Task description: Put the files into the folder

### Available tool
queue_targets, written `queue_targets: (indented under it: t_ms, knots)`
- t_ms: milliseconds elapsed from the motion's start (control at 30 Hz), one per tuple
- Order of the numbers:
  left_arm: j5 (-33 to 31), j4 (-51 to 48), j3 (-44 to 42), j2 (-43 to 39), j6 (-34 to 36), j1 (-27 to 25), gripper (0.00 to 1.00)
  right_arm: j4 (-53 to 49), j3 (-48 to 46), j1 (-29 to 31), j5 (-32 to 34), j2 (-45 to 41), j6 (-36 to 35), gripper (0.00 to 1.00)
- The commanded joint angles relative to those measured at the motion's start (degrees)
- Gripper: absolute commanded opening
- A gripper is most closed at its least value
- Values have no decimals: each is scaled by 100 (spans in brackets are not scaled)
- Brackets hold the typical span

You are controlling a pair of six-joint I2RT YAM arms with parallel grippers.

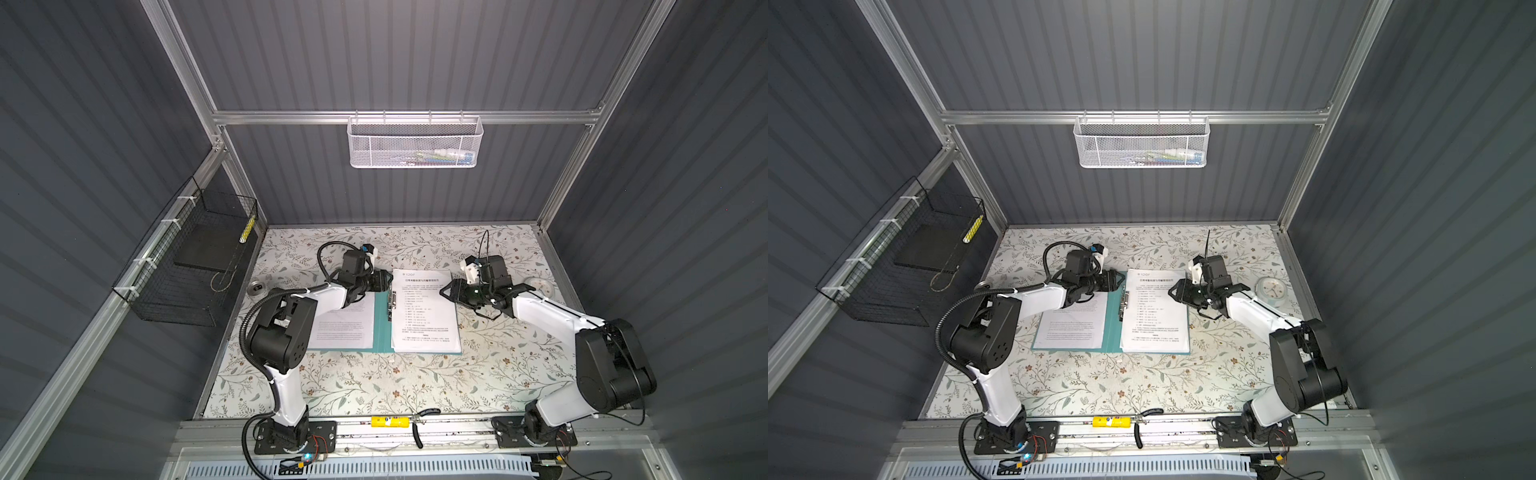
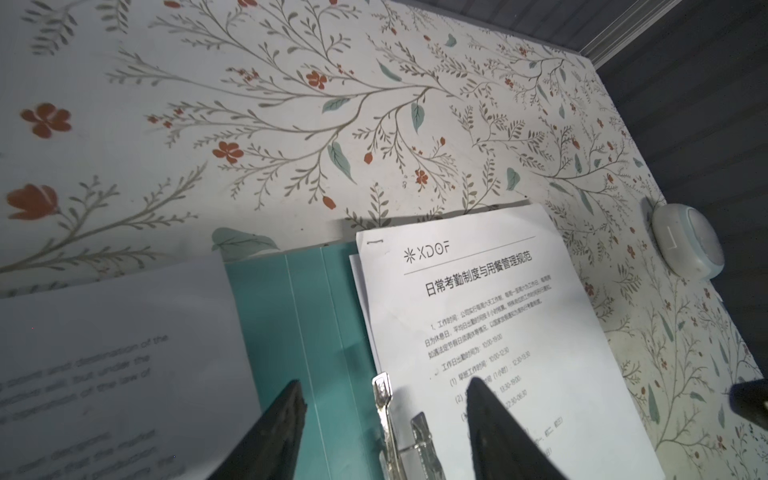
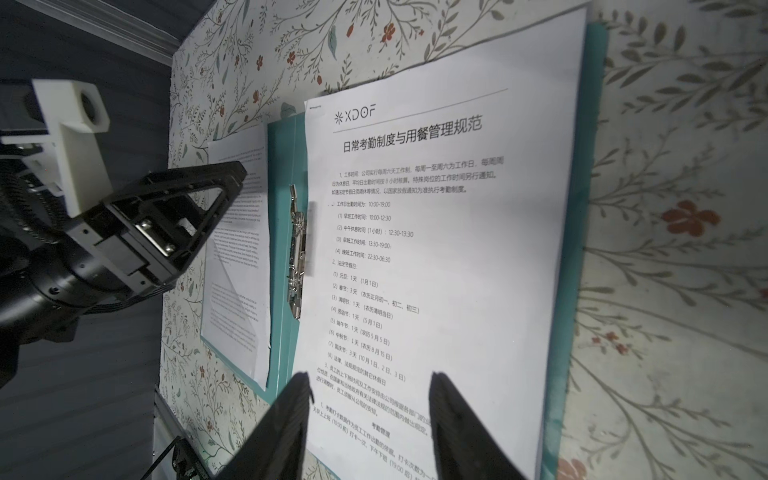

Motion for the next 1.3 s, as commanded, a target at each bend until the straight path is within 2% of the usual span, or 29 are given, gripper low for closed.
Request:
queue_targets:
  t_ms: [0,967,1267]
  knots:
    - [235,116,152,148,24,-72,63,165,-108,27,-94,61,58,49]
    - [827,278,540,844,-234,-108,56,326,-291,20,-156,-189,126,49]
    - [1072,274,709,1003,-302,-115,53,356,-210,20,-325,2,133,49]
